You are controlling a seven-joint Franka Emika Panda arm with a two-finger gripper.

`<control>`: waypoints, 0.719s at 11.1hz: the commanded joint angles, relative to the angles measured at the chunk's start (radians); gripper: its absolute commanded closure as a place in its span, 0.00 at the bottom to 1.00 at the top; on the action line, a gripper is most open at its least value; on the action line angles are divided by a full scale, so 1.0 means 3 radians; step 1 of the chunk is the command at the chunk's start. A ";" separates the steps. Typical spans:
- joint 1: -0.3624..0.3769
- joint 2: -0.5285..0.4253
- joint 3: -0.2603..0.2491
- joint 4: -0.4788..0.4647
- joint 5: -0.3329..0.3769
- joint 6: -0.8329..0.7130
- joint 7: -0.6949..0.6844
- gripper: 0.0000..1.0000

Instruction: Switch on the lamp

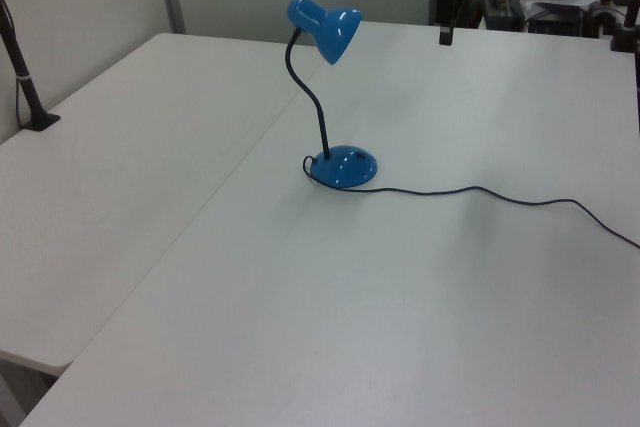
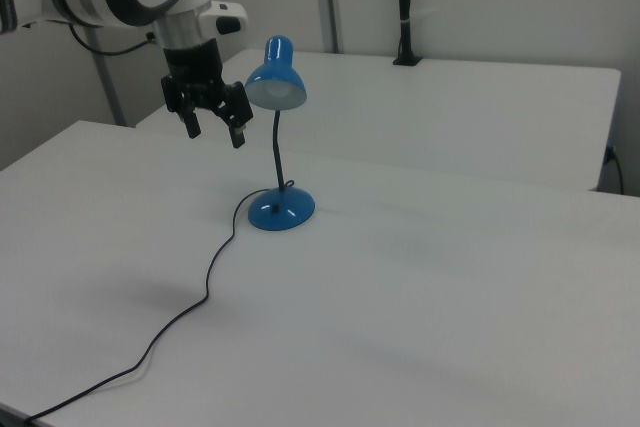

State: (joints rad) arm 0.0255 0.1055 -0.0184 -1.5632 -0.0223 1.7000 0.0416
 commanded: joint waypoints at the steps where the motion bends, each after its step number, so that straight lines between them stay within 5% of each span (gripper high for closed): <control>1: 0.0017 -0.0050 -0.0020 -0.0061 0.0033 0.0009 0.0020 0.00; 6: 0.0017 -0.0050 -0.0026 -0.0061 0.0018 0.0004 -0.0006 0.00; 7: 0.0007 -0.0055 -0.0021 -0.0061 0.0018 0.0009 -0.0021 0.10; 8: 0.0007 -0.0050 -0.0020 -0.0061 0.0018 0.0009 -0.0036 0.42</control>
State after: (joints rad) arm 0.0258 0.1061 -0.0187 -1.5632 -0.0223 1.7000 0.0416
